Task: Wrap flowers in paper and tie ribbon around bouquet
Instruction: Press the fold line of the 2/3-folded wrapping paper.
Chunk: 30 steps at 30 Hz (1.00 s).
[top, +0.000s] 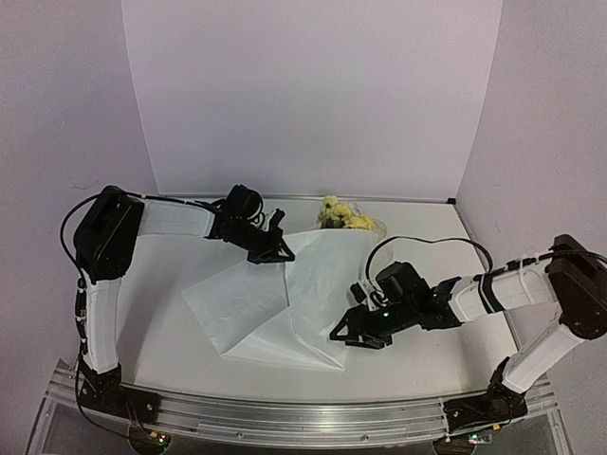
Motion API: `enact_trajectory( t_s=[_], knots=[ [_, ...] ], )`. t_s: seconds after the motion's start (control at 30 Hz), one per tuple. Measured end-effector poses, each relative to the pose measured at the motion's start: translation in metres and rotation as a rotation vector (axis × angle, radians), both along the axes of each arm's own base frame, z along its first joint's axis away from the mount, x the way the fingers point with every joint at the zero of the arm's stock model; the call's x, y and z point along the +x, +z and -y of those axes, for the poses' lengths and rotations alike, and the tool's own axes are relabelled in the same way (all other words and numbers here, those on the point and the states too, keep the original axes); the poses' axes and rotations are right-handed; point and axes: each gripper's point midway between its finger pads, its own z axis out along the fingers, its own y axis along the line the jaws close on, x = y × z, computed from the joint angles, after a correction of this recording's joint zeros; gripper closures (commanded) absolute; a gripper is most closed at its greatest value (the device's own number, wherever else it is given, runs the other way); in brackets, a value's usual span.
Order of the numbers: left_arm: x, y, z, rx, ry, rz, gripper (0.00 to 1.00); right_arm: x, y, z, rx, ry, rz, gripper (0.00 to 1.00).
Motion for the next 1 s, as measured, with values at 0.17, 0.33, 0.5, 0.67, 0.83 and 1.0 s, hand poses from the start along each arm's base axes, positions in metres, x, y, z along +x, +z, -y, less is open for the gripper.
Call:
enact_trajectory(
  t_s=[0.17, 0.33, 0.5, 0.67, 0.83, 1.0],
  knots=[
    [0.002, 0.014, -0.002, -0.007, 0.017, 0.025, 1.00, -0.007, 0.000, -0.004, 0.005, 0.017, -0.001, 0.45],
    [0.000, 0.003, -0.008, 0.024, 0.047, 0.004, 1.00, -0.015, -0.001, -0.010, 0.011, 0.045, 0.002, 0.45],
    [-0.001, -0.010, -0.015, 0.057, 0.072, -0.008, 1.00, -0.019, -0.014, -0.016, -0.004, 0.061, -0.014, 0.46],
    [0.000, -0.018, -0.024, 0.094, 0.102, -0.014, 1.00, -0.017, -0.024, -0.025, 0.011, 0.053, -0.032, 0.46],
    [0.002, -0.015, -0.032, 0.107, 0.120, -0.007, 0.86, -0.015, -0.024, -0.033, 0.038, 0.050, -0.025, 0.46],
    [-0.002, -0.007, -0.037, 0.112, 0.111, 0.020, 0.54, -0.014, -0.023, -0.034, 0.042, 0.045, -0.025, 0.47]
  ],
)
